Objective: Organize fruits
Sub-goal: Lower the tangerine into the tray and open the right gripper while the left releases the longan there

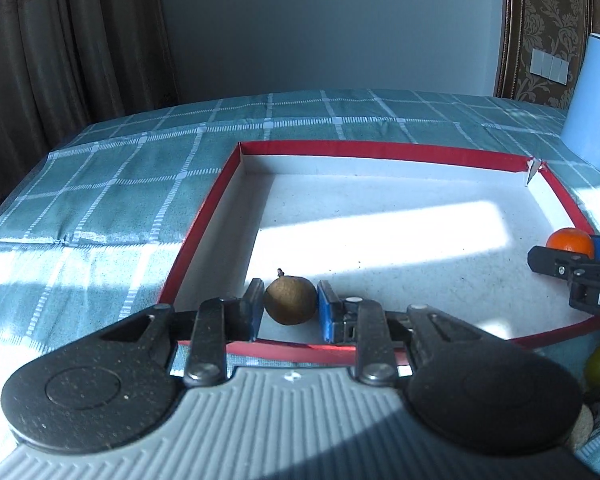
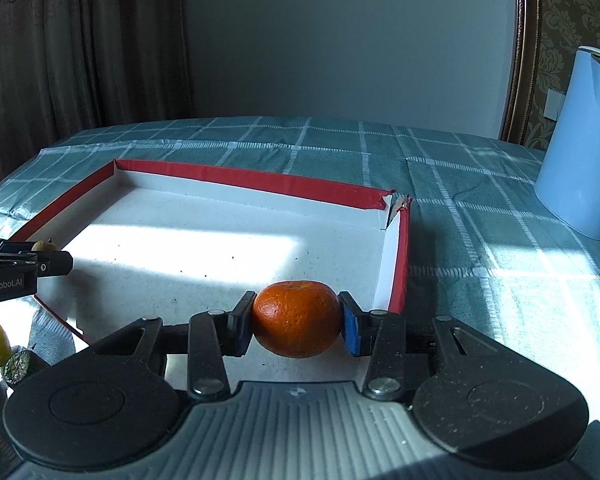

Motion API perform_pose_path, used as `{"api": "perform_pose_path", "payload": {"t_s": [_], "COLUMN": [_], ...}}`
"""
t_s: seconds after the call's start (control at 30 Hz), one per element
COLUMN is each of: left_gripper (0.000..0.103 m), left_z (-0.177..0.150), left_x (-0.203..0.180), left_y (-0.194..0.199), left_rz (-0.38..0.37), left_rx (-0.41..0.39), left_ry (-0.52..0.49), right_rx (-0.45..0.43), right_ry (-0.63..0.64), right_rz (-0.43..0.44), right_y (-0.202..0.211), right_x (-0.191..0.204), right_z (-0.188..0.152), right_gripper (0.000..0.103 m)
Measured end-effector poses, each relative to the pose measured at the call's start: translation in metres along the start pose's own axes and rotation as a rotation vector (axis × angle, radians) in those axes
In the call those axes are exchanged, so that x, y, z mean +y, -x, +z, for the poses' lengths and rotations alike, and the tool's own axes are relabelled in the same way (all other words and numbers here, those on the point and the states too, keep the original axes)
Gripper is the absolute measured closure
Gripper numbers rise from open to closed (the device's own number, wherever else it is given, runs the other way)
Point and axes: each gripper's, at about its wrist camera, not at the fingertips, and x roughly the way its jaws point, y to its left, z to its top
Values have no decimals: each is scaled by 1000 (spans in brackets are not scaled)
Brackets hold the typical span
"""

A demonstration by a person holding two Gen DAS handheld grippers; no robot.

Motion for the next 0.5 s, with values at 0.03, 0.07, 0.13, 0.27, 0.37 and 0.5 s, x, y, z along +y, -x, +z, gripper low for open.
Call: {"api": "perform_pose_path", "payload": {"t_s": [0.03, 0.07, 0.13, 0.27, 0.37, 0.5], "left_gripper": [78, 78, 78, 78, 78, 75], "left_z": [-2, -3, -6, -9, -14, -18], "left_x": [-2, -4, -8, -9, -10, -6], "left_y": [1, 1, 3, 8, 14, 20], "left_rz": [2, -1, 3, -8, -23, -62], "left_rx": [2, 7, 16, 28, 28, 26], "left_ry": [-16, -27, -42, -46, -56, -38], "right_rx": [1, 3, 16, 29, 52, 53], "right_ry": [0, 0, -4, 4, 15, 26], "right_rz": [-2, -3, -1, 10, 19, 2], "right_y": [0, 0, -2, 1, 4, 11], "right_x": [0, 0, 0, -1, 3, 6], "right_z": [0, 0, 0, -3, -7, -14], "right_gripper": [61, 61, 61, 61, 61, 61]}}
